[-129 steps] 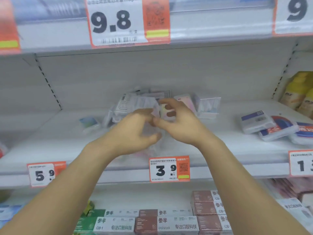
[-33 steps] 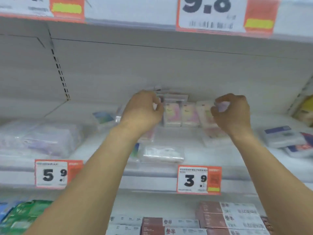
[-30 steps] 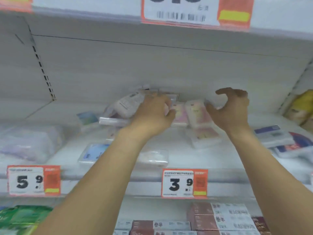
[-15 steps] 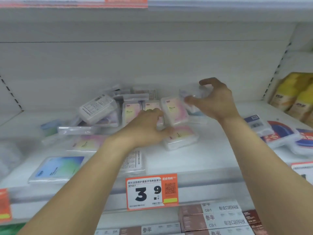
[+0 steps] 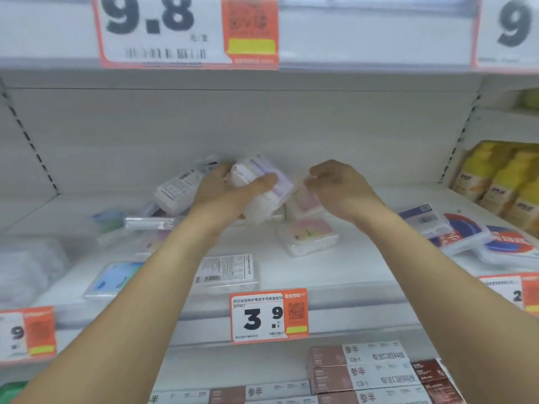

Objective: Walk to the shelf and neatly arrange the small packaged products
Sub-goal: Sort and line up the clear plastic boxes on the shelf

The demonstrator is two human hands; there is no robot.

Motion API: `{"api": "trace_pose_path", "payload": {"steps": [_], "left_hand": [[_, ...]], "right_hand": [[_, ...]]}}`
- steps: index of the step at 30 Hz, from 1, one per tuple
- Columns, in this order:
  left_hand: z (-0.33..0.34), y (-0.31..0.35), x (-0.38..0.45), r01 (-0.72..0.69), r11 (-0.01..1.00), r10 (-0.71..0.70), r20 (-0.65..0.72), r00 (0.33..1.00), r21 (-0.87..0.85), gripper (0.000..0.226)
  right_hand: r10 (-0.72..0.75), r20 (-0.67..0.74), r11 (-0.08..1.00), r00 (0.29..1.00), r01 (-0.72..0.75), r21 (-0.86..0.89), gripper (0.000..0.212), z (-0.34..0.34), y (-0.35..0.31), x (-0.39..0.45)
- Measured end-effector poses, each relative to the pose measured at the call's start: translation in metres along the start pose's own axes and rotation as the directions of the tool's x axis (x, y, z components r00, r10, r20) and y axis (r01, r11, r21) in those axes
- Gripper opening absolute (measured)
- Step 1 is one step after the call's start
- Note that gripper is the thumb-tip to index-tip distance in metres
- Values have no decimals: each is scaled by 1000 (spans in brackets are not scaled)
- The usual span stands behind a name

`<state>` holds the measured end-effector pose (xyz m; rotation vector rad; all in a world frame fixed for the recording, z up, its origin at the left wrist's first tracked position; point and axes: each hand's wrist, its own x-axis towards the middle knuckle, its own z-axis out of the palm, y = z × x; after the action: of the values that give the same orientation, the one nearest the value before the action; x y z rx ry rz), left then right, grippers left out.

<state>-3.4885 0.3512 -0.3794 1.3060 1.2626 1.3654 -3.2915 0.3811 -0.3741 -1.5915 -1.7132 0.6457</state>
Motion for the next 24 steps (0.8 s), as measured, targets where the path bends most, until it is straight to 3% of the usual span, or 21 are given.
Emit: {"api": "trace_pose_path", "payload": {"steps": [3, 7, 11, 14, 19, 24], "left_hand": [[-15, 0, -1, -20, 999, 22, -78, 997, 28, 30], [-34, 4, 1, 20, 999, -17, -103, 995, 31, 44], [-37, -2, 5, 52, 998, -49, -76, 996, 41, 36], [-32, -4, 6, 56, 996, -54, -35, 998, 67, 42], [-19, -11, 9, 61, 986, -61, 0, 998, 156, 52], [-10, -13, 7, 64, 960, -61, -22, 998, 272, 54]], "right_hand": [[49, -123, 992, 991, -62, -108, 38, 6, 19, 16], [314, -1, 914, 949, -303, -269, 59, 2, 46, 39], [356, 22, 839, 934, -309, -448, 76, -5, 67, 41], [274, -40, 880, 961, -268, -392, 79, -9, 72, 36], [314, 32, 912, 949, -292, -289, 79, -16, 68, 20], [233, 33, 972, 972, -232, -23, 71, -40, 57, 8]]}}
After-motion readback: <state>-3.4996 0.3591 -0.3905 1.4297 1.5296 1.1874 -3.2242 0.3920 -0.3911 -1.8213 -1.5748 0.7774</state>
